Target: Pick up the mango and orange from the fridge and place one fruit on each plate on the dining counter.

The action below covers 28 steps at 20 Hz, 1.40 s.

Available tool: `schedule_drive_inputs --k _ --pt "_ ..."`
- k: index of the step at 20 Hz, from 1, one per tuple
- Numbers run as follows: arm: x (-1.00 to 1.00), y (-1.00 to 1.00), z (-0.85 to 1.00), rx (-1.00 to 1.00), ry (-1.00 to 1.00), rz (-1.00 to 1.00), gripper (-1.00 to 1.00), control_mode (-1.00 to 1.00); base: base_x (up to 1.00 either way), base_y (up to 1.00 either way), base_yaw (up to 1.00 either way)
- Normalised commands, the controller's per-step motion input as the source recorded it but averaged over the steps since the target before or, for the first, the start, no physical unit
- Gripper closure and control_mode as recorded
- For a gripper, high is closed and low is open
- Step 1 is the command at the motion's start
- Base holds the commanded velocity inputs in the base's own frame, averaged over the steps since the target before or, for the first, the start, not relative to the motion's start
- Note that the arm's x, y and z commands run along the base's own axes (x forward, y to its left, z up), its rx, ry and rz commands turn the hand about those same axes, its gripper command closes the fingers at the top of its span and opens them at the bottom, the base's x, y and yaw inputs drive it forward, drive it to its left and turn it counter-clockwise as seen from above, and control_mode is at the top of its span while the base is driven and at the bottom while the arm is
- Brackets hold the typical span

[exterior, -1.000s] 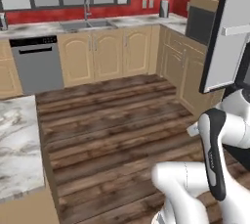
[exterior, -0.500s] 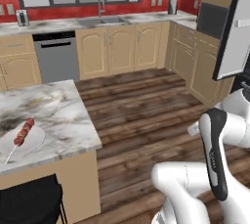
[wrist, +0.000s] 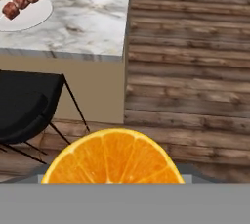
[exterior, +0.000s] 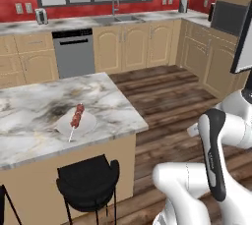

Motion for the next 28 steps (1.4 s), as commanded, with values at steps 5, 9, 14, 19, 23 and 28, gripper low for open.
schedule_drive_inputs --k 5,9,14,19,23,28 --pt "0.00 0.00 0.00 0.00 0.00 0.00 1.00 1.00 -0.75 0.19 0.01" --pt "0.00 0.00 0.00 0.00 0.00 0.00 1.00 1.00 -0.43 0.62 0.11" --pt "0.00 0.00 0.00 0.00 0.00 0.00 1.00 1.00 -0.25 1.00 0.20" --pt "0.00 0.00 0.00 0.00 0.00 0.00 1.00 1.00 -0.03 0.79 0.18" --pt "0.00 0.00 0.00 0.00 0.00 0.00 1.00 1.00 0.10 0.59 0.14" --pt "0.00 0.00 0.00 0.00 0.00 0.00 1.00 1.00 0.46 0.16 0.14"
